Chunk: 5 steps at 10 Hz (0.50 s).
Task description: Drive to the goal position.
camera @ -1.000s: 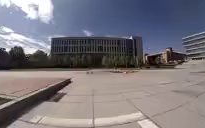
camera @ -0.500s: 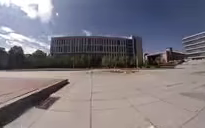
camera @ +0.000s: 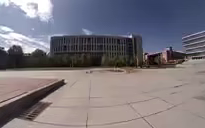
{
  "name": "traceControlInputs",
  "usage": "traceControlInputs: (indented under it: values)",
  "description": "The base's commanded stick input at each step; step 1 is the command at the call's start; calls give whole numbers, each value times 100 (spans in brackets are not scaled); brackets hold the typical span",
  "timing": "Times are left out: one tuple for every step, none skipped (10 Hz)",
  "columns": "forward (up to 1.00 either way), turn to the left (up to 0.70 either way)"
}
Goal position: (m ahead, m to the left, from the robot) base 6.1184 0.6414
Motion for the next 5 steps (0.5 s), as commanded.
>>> traceControlInputs:
  values:
    - [70,3]
    - [70,4]
    - [70,4]
    - [70,3]
    - [70,2]
